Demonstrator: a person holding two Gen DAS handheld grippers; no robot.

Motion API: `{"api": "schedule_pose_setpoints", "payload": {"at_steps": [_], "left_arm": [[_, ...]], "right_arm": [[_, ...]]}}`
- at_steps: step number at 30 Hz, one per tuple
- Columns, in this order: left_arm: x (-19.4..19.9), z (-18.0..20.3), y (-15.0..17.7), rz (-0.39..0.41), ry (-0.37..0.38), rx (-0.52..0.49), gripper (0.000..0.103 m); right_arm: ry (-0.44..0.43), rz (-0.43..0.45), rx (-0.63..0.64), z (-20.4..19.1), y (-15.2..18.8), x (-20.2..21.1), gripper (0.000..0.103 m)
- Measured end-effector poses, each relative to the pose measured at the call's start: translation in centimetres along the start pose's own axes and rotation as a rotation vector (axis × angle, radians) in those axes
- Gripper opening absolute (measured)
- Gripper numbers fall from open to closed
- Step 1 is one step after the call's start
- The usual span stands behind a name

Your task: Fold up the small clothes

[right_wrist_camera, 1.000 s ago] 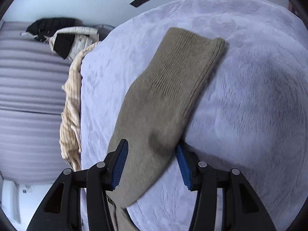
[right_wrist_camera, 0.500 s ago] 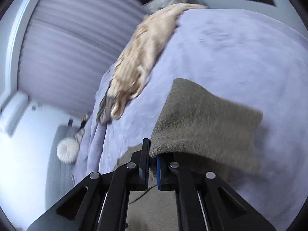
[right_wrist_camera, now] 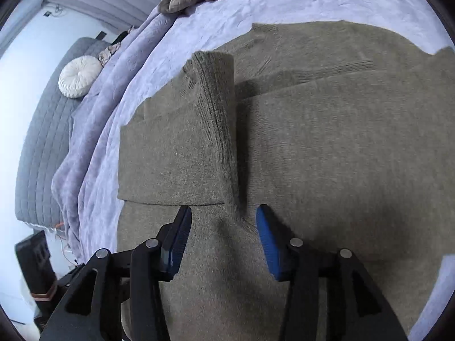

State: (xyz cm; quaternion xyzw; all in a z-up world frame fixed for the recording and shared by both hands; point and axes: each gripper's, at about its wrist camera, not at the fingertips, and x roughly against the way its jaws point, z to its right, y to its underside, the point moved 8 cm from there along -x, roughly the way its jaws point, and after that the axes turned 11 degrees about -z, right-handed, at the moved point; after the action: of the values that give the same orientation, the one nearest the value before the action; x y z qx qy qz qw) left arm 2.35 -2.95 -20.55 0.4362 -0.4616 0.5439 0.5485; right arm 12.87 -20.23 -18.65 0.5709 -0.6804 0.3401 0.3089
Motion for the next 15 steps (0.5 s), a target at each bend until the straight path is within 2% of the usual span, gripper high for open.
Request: {"api": "schedule_pose_setpoints", "payload": {"at_steps": [3, 5, 6, 8, 9, 10, 12, 14, 15], "left_arm": [[-0.4, -0.3, -0.1, 0.011, 0.028, 0.009, 0.102], [-0.4, -0.3, 0.1, 0.014, 0.046, 0.020, 0.102], [-0.3, -0.4, 0.3, 0.017, 0.054, 0.024, 0.102], [0.2, -0.7, 0.6, 0.025, 0.058, 0.023, 0.102], [0.4, -0.9, 0.6, 0.031, 0.056, 0.020, 0.102], [0.8, -1.4, 0.7, 0.040, 0.051, 0.018, 0.102], [1.8, -2.5, 1.3, 0.059, 0.046, 0.022, 0.102], [2.2, -3.9, 1.3, 0.067, 0.050, 0.044, 0.102], [2.2, -4.2, 1.0, 0.069, 0.049, 0.057, 0.102]], "right_arm": [[0.028, 0.049, 0.015, -0.4, -0.5, 1.6, 0.051], [0.057, 0.062, 0.048, -1.4, -2.2, 1.7, 0.051], [0.093, 0.057, 0.057, -1.5, -1.6, 1.6, 0.051], [0.197, 0.026, 0.026, -0.8, -3.2, -0.2, 0.050], [0.193, 0.018, -0.020, 0.0, -3.6, -0.5, 0.030], [0.143, 0.017, -0.084, 0.4, -4.1, -0.7, 0.007], [0.072, 0.089, -0.144, 0.1, -5.0, 0.2, 0.007], [0.055, 0.192, -0.025, -2.8, -5.8, 2.0, 0.007], [0.049, 0.208, 0.047, -4.4, -5.9, 2.3, 0.007]]}}
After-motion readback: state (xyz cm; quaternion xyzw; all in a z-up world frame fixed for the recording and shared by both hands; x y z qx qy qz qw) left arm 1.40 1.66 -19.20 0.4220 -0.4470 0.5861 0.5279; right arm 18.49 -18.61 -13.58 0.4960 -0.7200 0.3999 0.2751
